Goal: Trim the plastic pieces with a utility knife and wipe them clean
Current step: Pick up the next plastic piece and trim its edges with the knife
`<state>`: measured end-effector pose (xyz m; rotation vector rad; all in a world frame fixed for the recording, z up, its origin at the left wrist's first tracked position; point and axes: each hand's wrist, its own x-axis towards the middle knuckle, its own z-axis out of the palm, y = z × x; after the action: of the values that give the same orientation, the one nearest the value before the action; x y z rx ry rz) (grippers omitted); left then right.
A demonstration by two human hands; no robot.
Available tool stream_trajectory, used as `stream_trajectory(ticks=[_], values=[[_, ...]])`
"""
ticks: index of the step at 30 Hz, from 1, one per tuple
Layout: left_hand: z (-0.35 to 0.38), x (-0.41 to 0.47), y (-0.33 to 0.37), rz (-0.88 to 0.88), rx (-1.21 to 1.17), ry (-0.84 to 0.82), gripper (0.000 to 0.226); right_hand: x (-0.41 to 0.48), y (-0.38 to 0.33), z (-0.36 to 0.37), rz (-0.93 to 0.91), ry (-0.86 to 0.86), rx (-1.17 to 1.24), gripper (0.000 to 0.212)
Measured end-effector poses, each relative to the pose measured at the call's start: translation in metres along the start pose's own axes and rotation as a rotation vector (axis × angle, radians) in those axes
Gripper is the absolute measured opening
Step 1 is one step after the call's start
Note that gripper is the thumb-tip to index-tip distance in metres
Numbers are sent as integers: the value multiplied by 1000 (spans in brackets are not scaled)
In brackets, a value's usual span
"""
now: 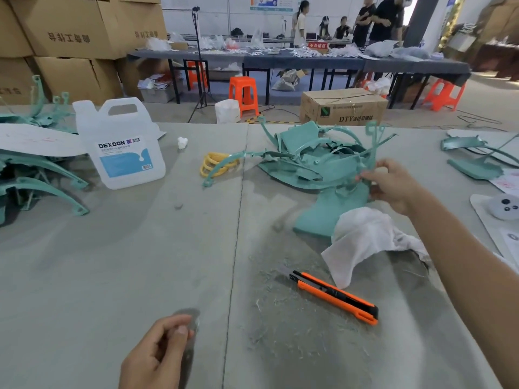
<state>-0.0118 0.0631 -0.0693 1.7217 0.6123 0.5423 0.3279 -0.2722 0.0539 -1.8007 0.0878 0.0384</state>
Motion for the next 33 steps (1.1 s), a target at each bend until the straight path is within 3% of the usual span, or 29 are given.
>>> stream_trajectory(ticks=[8,12,13,15,16,18,21,23,25,27,29,33], values=[[-3,-2,16,-21,-35,-19,44,-61,-91,4,-302,113,134,8],[0,-9,33,32,3,-55,30,-112,-102,29,-251,-122,249,8],[0,-10,40,66,21,-120,38,-126,-96,39,-208,-189,292,10],[-2,-11,50,101,70,-303,79,-158,-75,63,-104,-336,356,18],[-1,-13,61,93,68,-381,84,-174,-62,77,-48,-403,367,25],[4,-17,74,97,19,-447,52,-200,-38,98,55,-473,427,38],[4,-15,77,69,-55,-327,20,-214,-6,101,115,-373,508,54],[-2,-9,72,-10,-169,-229,9,-214,15,87,-36,-210,93,45],[-8,-2,70,-84,-267,-173,5,-213,45,70,-190,-75,-615,34],[-8,4,67,-164,-387,-175,13,-212,74,60,-242,-98,-1103,40],[-5,7,64,-235,-487,-182,22,-213,91,57,-262,-133,-1274,39],[-2,12,53,-352,-615,-254,29,-211,93,57,-268,-159,-1199,37]])
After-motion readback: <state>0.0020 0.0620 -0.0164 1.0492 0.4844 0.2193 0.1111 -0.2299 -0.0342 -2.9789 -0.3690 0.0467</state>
